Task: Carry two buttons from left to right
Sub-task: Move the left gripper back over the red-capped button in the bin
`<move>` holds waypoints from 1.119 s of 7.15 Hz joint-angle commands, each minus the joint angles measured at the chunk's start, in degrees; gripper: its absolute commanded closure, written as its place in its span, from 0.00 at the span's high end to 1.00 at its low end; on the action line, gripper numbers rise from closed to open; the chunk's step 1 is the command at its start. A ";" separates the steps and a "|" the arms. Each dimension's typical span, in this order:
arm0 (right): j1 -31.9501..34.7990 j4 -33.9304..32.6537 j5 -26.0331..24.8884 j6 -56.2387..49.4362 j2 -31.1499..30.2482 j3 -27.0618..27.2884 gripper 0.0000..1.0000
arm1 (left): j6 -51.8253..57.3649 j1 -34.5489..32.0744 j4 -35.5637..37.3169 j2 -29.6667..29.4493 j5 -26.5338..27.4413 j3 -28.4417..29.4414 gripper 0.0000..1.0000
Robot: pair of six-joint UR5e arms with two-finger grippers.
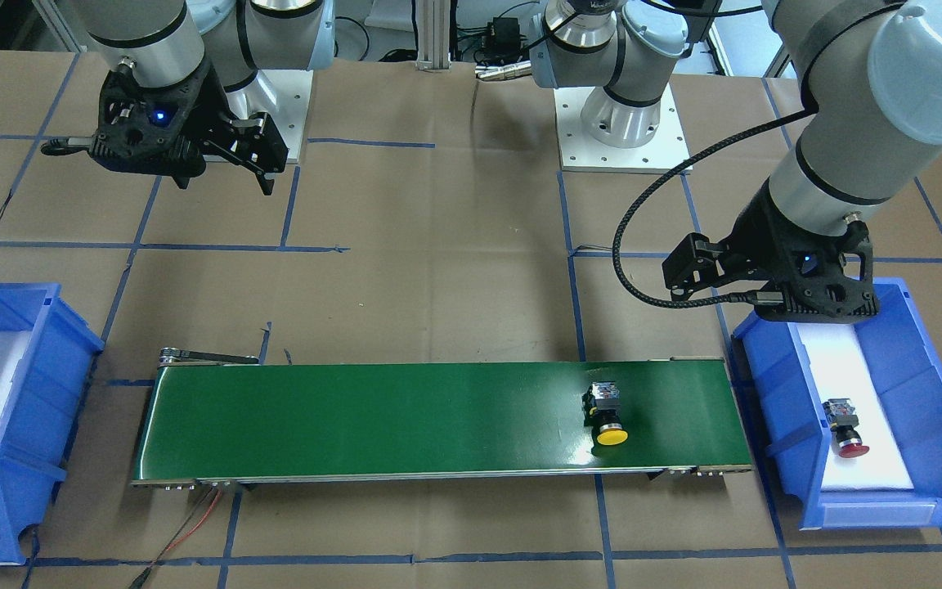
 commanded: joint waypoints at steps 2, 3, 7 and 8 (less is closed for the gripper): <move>0.25 0.92 -0.27 -0.02 -0.11 0.00 1.00 | 9.44 10.53 -0.16 -1.13 -0.41 0.14 0.99; 0.25 0.92 -0.27 -0.02 -0.11 0.00 1.00 | 14.62 13.26 0.27 -1.31 -0.06 0.14 0.99; 0.25 1.10 -0.36 0.07 -0.11 0.00 1.00 | 23.62 21.45 3.95 -7.95 0.12 3.46 0.99; 0.25 1.01 -0.27 -0.02 -0.11 -0.08 1.00 | 23.55 21.46 4.58 -10.51 0.12 6.01 0.99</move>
